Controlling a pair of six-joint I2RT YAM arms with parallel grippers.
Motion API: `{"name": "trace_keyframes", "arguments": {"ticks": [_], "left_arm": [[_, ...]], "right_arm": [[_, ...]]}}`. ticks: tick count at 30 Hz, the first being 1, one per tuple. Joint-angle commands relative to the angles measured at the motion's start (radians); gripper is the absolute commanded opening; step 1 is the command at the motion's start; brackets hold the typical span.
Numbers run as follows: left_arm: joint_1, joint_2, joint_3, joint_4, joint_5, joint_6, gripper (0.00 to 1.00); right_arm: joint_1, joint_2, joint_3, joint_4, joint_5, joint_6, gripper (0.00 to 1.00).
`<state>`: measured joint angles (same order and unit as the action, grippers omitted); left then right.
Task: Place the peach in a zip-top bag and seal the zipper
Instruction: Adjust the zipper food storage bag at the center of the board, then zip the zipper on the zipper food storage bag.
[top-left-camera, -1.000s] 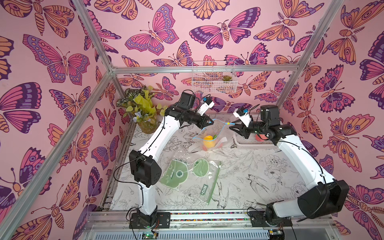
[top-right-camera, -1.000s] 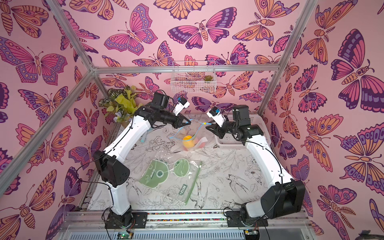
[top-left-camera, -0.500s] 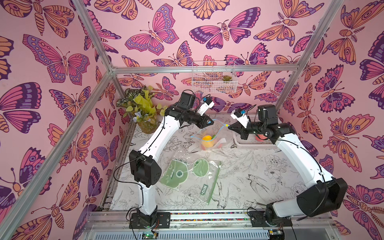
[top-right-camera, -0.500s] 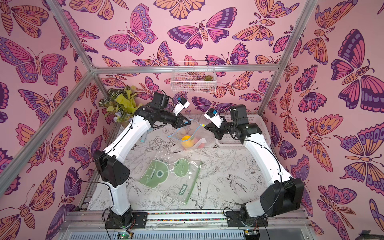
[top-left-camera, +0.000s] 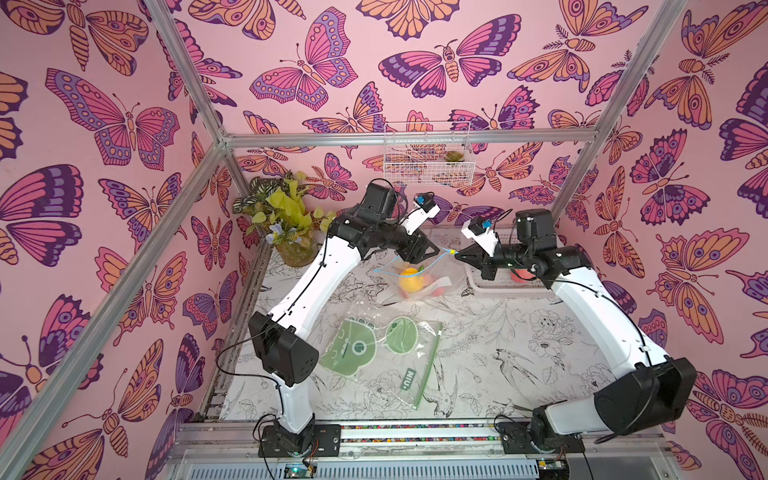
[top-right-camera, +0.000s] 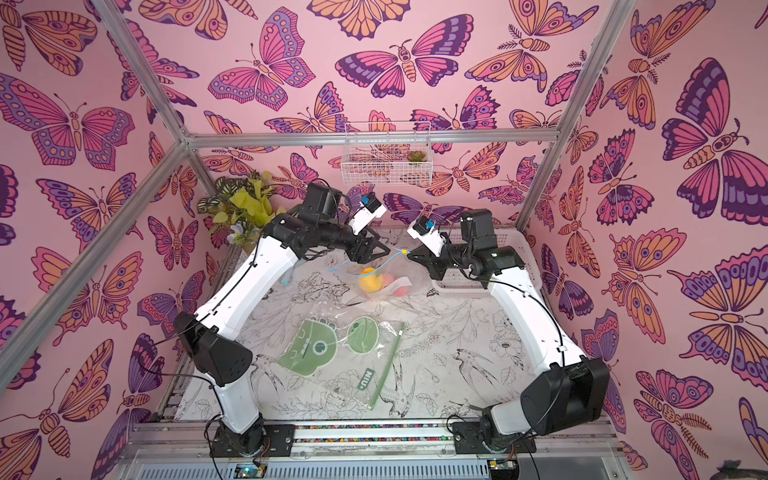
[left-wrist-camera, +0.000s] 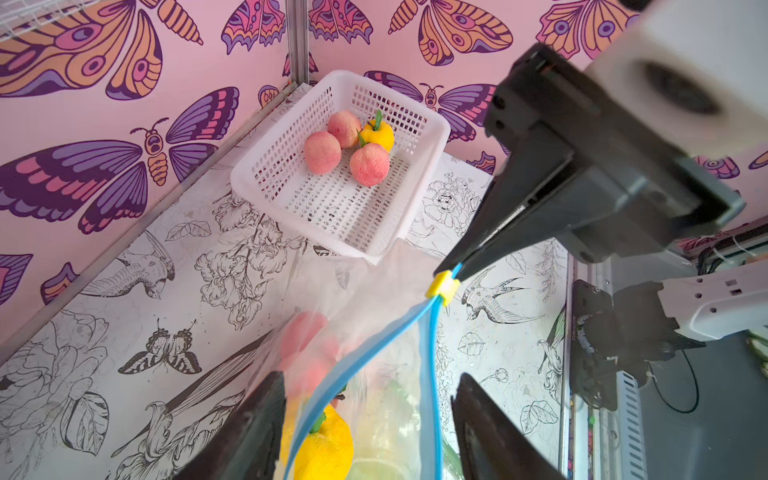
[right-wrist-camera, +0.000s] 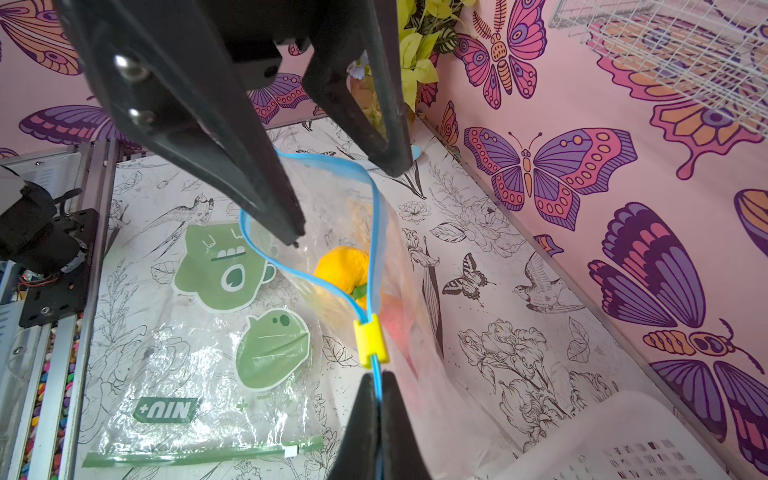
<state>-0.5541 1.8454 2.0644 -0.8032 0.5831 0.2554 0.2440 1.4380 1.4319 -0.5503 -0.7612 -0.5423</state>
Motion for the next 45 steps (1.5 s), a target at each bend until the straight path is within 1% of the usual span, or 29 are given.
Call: {"name": "trace_keyframes", "arguments": {"ticks": [1,5,11,14,17,23,26,35,42,45], "left_arm": [[-0.017,-0.021,0.002,0.018,-0.012,0.076,0.71],[-0.035,-0.014,0.000,0.021,0.020,0.139,0.71],[-0.059,-0.005,-0.005,0.035,0.042,0.186,0.70],[-0.072,-0.004,-0.014,0.047,0.044,0.215,0.67],[-0.079,0.003,-0.021,0.050,0.048,0.238,0.61],[-0.078,0.023,-0.021,0.050,0.072,0.248,0.50],[-0.079,0.032,-0.025,0.052,0.078,0.251,0.46],[-0.081,0.051,-0.027,0.051,0.103,0.253,0.45],[-0.081,0.065,-0.027,0.051,0.115,0.251,0.39],[-0.081,0.069,-0.029,0.051,0.121,0.251,0.38]], "right_arm": [[0.006,-0.014,0.024,-0.027,-0.041,0.024,0.00],[0.006,-0.017,0.023,-0.028,-0.062,0.024,0.00],[0.006,-0.016,0.028,-0.055,-0.072,0.008,0.00],[0.006,-0.014,0.034,-0.070,-0.083,0.002,0.00],[0.006,-0.016,0.034,-0.077,-0.090,0.000,0.00],[0.006,-0.016,0.039,-0.090,-0.115,-0.005,0.00],[0.006,-0.014,0.041,-0.090,-0.127,-0.005,0.00],[0.006,-0.011,0.051,-0.118,-0.141,-0.019,0.00],[0.006,-0.010,0.056,-0.124,-0.148,-0.022,0.00],[0.007,-0.007,0.061,-0.126,-0.148,-0.021,0.00]]}}
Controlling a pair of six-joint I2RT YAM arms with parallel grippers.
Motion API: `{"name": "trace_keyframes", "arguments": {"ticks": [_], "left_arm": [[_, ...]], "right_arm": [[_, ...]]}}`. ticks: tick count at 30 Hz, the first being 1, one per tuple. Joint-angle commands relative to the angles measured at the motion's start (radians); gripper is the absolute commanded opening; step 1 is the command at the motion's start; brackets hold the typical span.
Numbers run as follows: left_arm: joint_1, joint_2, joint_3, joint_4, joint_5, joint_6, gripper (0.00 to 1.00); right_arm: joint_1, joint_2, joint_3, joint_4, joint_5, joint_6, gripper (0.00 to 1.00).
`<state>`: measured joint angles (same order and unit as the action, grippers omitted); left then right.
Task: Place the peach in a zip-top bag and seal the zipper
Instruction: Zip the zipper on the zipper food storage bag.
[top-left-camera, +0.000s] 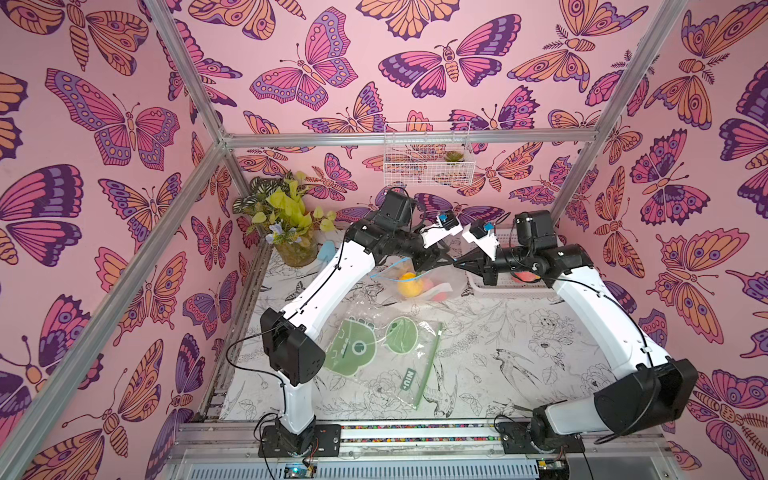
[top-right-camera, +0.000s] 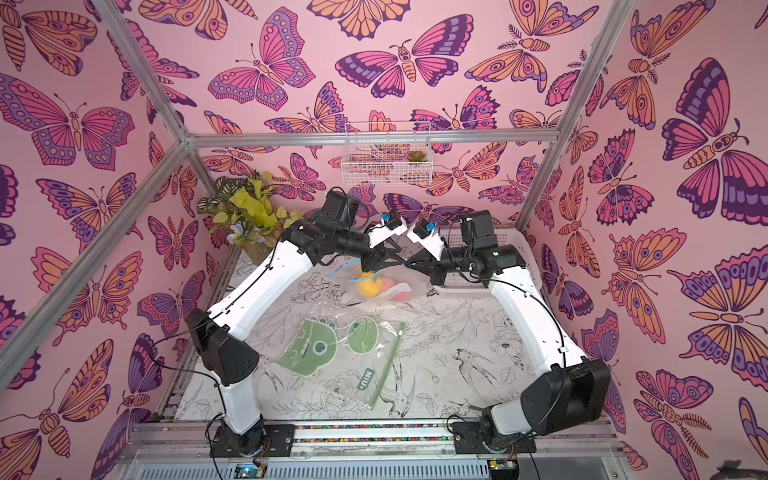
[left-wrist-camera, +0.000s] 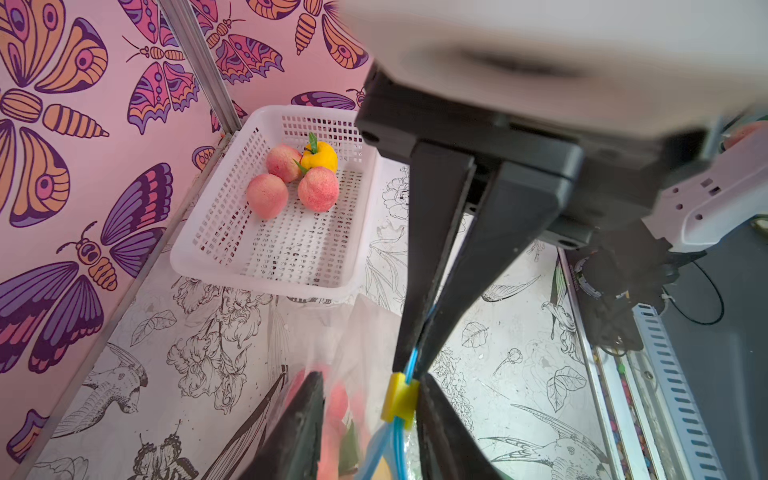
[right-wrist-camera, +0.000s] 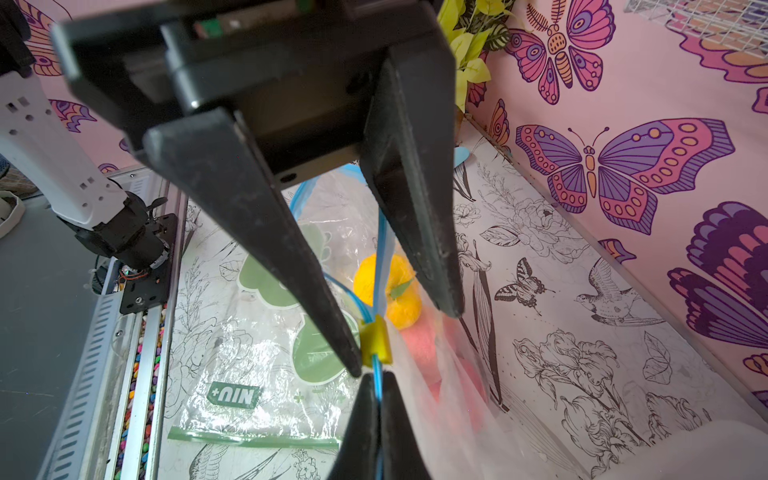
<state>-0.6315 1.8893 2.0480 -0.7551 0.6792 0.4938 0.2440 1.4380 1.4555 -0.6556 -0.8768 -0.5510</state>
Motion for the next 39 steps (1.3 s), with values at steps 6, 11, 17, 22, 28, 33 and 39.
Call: {"name": "trace_keyframes", "arguments": {"ticks": [6,11,17,22,28,33,39], "left_arm": [[-0.004,0.033,-0.011,0.002,0.022,0.011,0.27],[-0.005,0.029,-0.012,0.002,0.020,0.010,0.09],[-0.005,0.016,-0.014,0.003,-0.004,-0.011,0.09],[-0.003,0.006,-0.014,0.003,-0.038,-0.030,0.09],[-0.003,-0.010,-0.014,0.002,-0.066,-0.037,0.09],[-0.001,-0.015,-0.017,0.002,-0.085,-0.040,0.10],[0.001,-0.028,-0.032,0.002,-0.101,-0.040,0.10]], "right_arm": [[0.007,-0.003,0.043,-0.021,-0.033,-0.012,0.00],[0.006,-0.001,0.041,-0.015,-0.017,0.000,0.00],[0.006,-0.017,0.009,0.037,0.031,0.037,0.00],[0.006,-0.037,-0.020,0.084,0.106,0.072,0.00],[0.006,-0.060,-0.053,0.139,0.189,0.121,0.00],[0.006,-0.071,-0.069,0.165,0.226,0.143,0.00],[0.006,-0.074,-0.075,0.180,0.267,0.164,0.00]]}}
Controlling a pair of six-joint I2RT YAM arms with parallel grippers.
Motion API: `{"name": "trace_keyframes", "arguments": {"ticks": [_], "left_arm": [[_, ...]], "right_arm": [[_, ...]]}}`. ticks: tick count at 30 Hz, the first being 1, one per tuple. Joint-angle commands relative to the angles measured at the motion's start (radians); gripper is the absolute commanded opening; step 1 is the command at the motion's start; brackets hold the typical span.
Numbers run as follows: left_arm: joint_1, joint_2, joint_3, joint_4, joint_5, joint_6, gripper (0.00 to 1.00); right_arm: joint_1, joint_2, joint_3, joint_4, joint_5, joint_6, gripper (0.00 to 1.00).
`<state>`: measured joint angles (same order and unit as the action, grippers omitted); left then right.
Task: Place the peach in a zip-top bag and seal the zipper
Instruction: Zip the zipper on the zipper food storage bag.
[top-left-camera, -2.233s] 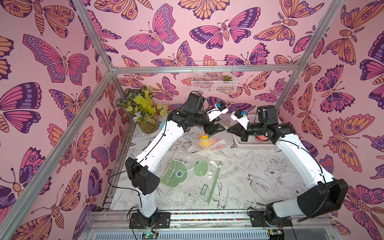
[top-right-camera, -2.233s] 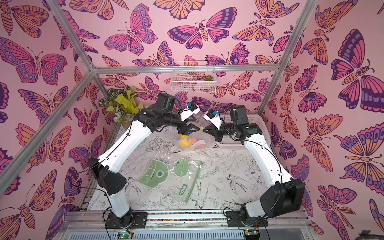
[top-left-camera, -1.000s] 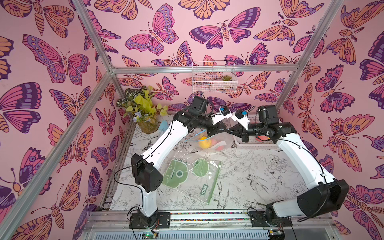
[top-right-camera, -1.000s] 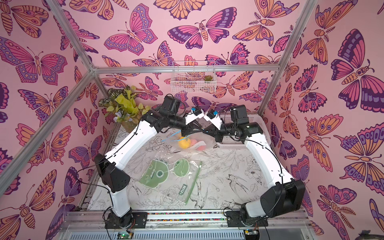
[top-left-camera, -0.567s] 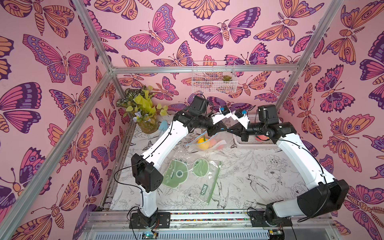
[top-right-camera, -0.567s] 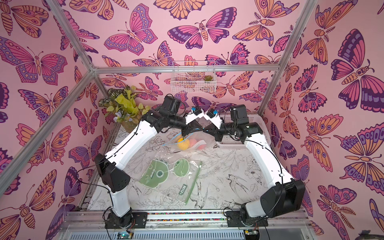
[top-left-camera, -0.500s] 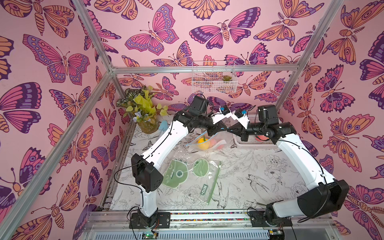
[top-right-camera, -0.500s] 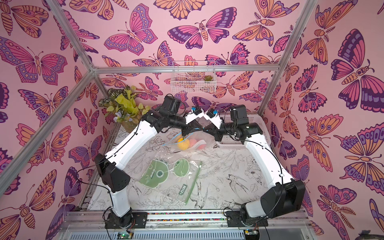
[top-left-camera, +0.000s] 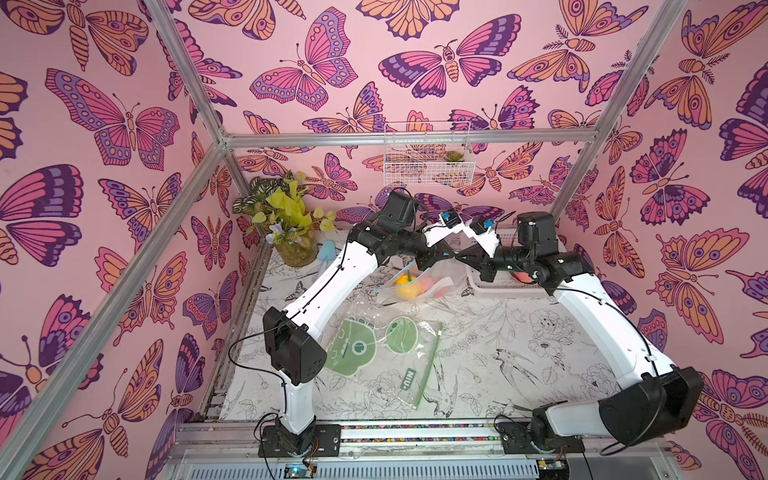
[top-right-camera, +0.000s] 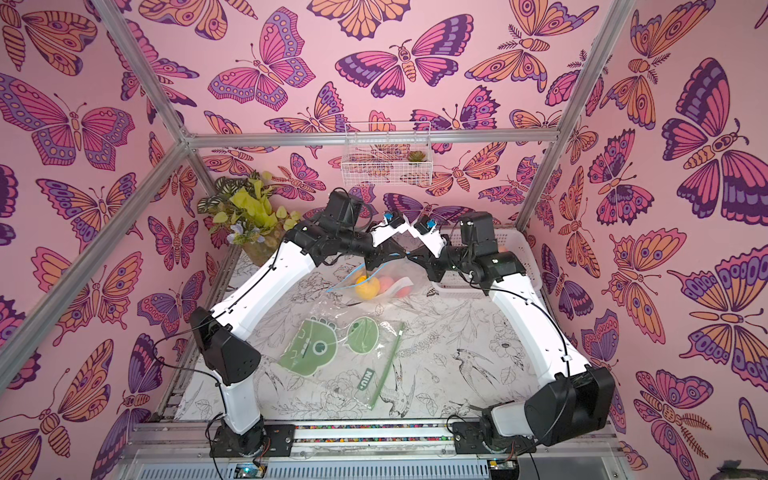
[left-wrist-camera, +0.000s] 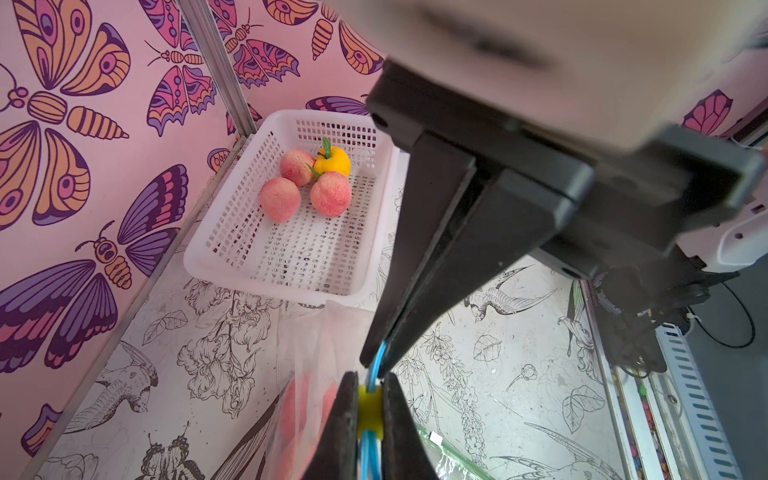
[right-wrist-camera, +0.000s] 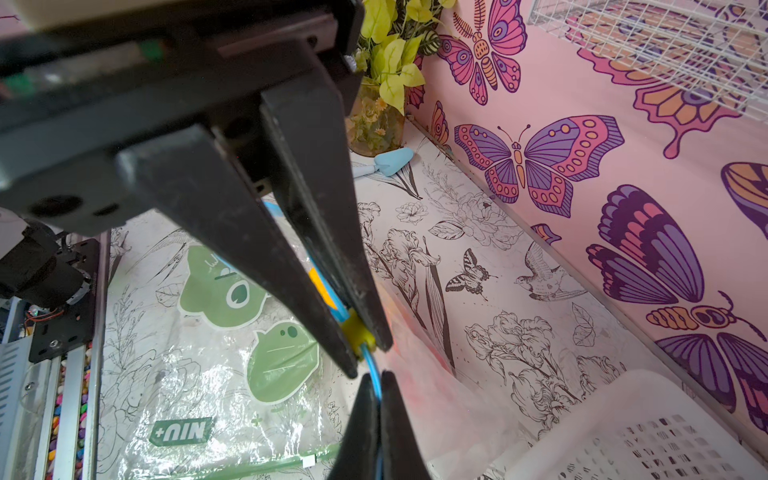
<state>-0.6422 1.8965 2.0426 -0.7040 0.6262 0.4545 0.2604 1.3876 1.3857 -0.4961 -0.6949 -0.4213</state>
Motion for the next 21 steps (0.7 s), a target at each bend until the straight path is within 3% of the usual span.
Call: {"name": "trace_keyframes", "arguments": {"ticks": [1,21], "left_arm": [[0.012,-0.038,-0.030,-0.048,-0.049,0.000,0.10],[0.040,-0.079,-0.064,-0.048,-0.061,-0.015,0.11]], "right_arm": [[-0.010,-0.024,-0.006,0.023,0.089,0.036,0.00],[-0.010,-0.019,-0.014,0.078,0.193,0.103,0.00]]}}
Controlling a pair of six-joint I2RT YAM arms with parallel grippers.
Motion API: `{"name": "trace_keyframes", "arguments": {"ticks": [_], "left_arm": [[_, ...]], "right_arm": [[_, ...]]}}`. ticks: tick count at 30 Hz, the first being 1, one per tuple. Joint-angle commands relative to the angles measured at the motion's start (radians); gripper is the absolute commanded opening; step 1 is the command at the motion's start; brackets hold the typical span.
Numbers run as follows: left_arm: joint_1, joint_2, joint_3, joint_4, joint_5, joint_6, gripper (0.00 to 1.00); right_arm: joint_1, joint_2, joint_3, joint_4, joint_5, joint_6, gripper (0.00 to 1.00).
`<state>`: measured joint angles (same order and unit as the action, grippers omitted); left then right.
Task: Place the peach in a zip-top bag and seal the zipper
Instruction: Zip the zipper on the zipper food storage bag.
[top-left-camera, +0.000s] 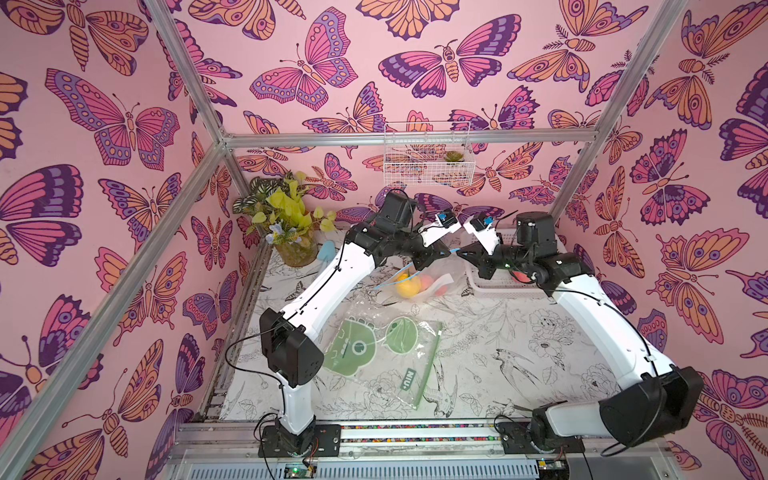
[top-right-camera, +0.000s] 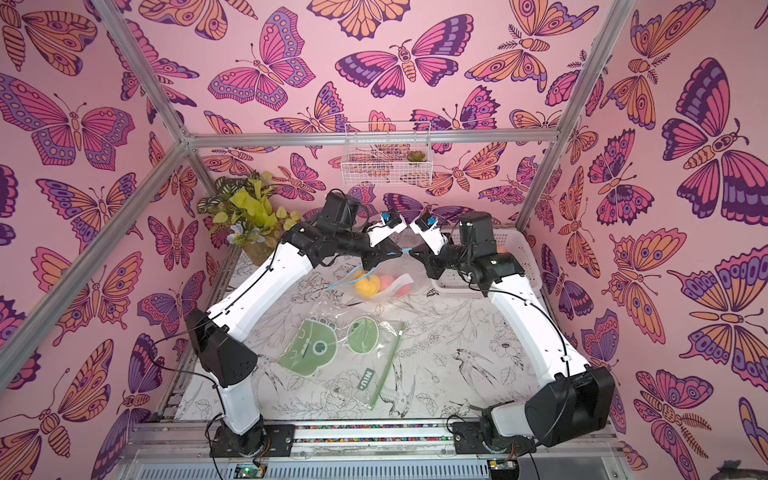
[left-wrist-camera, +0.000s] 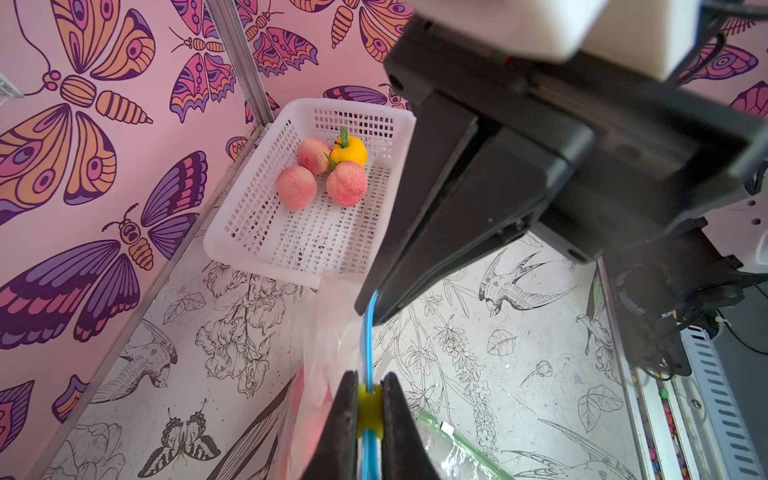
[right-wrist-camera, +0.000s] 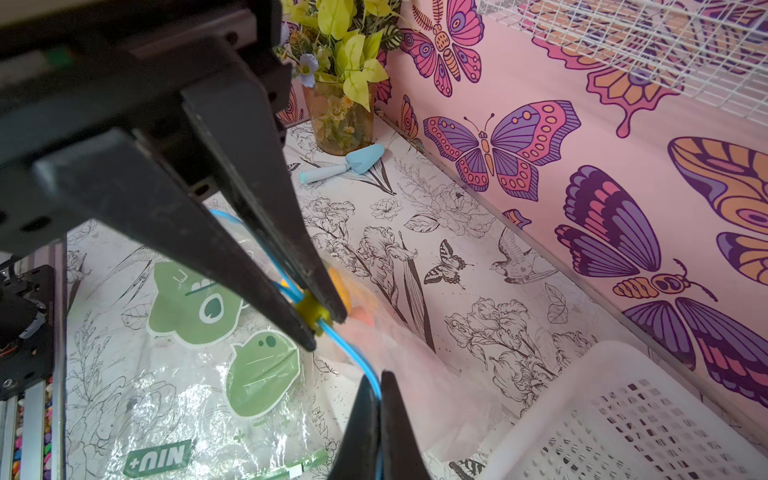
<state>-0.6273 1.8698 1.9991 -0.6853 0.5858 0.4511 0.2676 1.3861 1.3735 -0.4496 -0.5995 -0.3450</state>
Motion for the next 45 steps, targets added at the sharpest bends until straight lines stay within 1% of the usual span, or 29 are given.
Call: {"name": "trace_keyframes", "arguments": {"ticks": [1,15,33,39,45], "left_arm": [[0.026,-0.055,-0.021,-0.067,-0.023,-0.013,0.11],[0.053,-0.098,-0.080,-0.052,-0.032,-0.038,0.11],[0.080,-0.217,-0.253,0.017,-0.053,-0.086,0.11],[0.086,-0.251,-0.297,0.033,-0.069,-0.098,0.11],[0.090,-0.286,-0.340,0.045,-0.079,-0.105,0.11]], "right_arm": [[-0.018,-0.018,-0.003,0.036,0.105,0.035,0.00],[-0.018,-0.005,0.002,0.063,0.174,0.077,0.00],[-0.017,0.007,0.004,0.084,0.287,0.112,0.00],[-0.018,0.008,0.002,0.101,0.349,0.127,0.00],[-0.017,0.011,0.001,0.113,0.360,0.133,0.00]]}}
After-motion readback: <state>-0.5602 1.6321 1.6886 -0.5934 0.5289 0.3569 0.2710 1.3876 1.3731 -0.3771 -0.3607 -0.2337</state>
